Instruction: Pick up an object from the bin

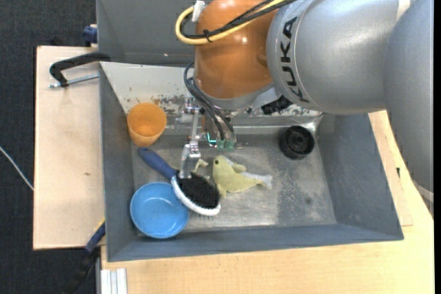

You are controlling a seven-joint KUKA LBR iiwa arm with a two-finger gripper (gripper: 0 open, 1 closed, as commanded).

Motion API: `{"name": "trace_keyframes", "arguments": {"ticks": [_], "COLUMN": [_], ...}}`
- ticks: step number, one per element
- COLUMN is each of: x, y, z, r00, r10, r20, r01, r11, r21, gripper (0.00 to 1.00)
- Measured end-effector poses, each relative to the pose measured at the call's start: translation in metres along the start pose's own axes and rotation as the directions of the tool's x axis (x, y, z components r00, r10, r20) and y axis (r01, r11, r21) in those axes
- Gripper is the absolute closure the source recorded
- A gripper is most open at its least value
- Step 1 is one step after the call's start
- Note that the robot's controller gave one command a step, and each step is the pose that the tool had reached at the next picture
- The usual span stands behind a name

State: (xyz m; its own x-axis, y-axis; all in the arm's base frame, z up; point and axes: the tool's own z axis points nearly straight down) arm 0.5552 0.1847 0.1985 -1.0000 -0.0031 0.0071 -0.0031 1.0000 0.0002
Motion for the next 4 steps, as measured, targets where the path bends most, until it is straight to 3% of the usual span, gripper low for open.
{"name": "trace_keyframes", "arguments": {"ticks": [1,2,3,4], "x": [0.059,0.021,0.020,0.024], "y": [-0.017,-0.045,-0.048,-0.068], "z": [0.093,0.123,0.122,-0.012], "r00": [0.994,0.990,0.991,0.917], "r10": [-0.110,-0.139,-0.135,-0.399], "r20": [0.006,0.020,0.025,0.017], "r01": [0.110,0.139,0.135,0.399], "r11": [0.994,0.990,0.991,0.917], "r21": [0.000,-0.012,-0.005,0.005], "gripper": [0.00,0.00,1.00,1.00]}}
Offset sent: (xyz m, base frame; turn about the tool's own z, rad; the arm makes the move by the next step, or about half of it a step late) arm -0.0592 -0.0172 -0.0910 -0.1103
